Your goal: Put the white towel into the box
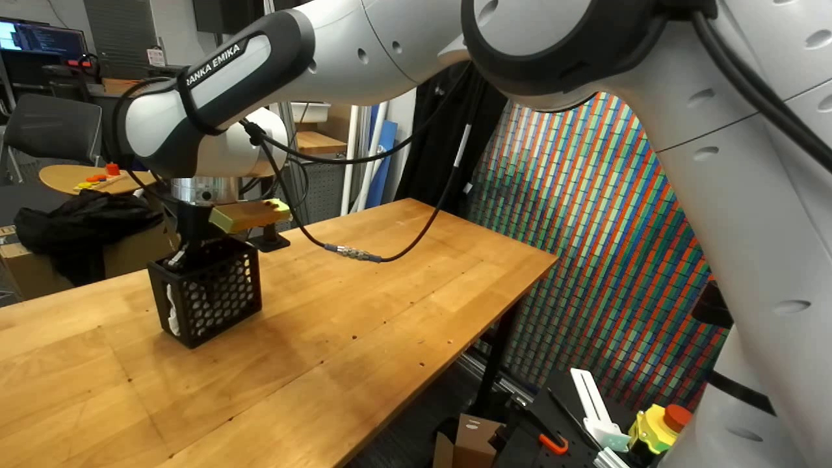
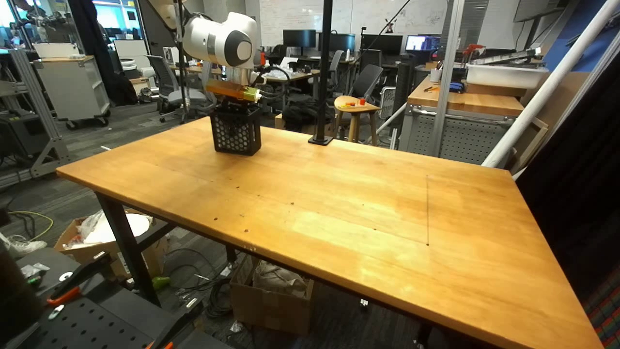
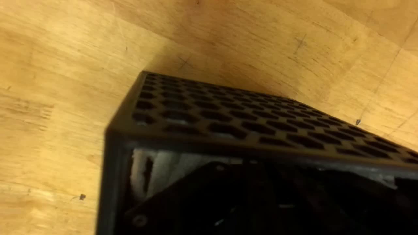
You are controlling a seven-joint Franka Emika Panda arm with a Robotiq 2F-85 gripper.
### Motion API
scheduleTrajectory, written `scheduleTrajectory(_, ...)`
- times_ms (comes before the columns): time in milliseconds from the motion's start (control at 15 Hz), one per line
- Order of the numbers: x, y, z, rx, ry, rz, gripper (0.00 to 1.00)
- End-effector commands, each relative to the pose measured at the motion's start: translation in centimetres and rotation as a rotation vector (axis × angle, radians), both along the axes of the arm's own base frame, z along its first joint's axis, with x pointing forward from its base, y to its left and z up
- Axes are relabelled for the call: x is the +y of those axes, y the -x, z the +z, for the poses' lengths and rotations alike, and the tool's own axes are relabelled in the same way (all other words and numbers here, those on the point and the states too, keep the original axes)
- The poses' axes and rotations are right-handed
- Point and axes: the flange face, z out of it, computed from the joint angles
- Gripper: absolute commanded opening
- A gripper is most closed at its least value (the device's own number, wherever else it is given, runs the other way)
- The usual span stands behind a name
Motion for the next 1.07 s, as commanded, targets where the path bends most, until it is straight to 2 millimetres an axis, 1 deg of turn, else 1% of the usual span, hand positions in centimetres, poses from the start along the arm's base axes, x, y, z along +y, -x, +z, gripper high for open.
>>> scheduleTrajectory(0, -0.6, -0.2, 0.7, -0.011, -0.024, -0.014, 0.01)
scheduleTrajectory(67, -0.8, -0.1, 1.1, -0.015, -0.015, -0.018, 0.01)
scheduleTrajectory(267, -1.8, 0.4, 3.7, -0.049, 0.029, -0.036, 0.01)
scheduleTrajectory(600, -4.3, 0.9, 10.5, -0.161, 0.109, -0.078, 0.01)
scheduleTrajectory(733, -5.6, 1.7, 13.2, -0.211, 0.125, -0.119, 0.01)
scheduleTrajectory(867, -6.8, 2.6, 15.1, -0.271, 0.136, -0.170, 0.04)
scheduleTrajectory(933, -7.3, 3.2, 15.8, -0.295, 0.140, -0.195, 0.19)
scheduleTrajectory(1000, -6.5, 1.2, 14.3, -0.243, 0.122, -0.152, 0.29)
